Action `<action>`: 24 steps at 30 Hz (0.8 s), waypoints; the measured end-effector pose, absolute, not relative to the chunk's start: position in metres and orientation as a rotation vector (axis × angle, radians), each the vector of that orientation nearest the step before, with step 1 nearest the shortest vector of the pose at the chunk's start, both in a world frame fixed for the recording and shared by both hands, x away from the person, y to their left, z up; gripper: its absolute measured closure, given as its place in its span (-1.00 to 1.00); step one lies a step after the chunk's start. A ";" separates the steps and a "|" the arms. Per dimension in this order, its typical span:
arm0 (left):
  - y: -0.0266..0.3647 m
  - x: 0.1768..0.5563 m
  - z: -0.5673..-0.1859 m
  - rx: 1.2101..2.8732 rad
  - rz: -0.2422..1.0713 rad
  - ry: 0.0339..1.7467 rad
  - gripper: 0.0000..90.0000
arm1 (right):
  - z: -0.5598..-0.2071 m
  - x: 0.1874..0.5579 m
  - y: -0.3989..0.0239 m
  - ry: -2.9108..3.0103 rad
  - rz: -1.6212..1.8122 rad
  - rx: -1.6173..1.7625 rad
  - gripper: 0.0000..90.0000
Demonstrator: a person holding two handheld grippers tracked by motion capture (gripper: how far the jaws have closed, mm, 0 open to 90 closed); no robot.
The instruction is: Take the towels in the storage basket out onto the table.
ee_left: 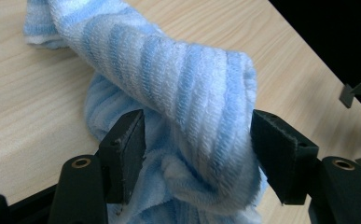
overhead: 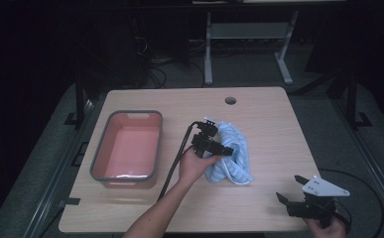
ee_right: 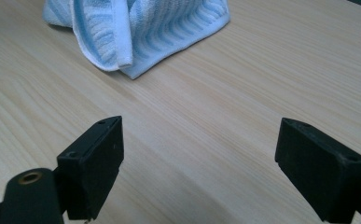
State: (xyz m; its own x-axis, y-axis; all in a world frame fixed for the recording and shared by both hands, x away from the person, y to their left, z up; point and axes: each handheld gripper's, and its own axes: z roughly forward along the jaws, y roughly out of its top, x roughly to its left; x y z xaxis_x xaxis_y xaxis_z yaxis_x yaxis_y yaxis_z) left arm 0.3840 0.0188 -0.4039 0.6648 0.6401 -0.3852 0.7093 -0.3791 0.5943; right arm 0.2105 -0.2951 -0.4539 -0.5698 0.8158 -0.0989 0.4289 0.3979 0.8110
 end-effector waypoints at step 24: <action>0.058 0.363 -0.387 2.069 -0.051 1.008 -0.34 | -0.455 0.211 -0.291 2.183 1.019 1.066 -0.67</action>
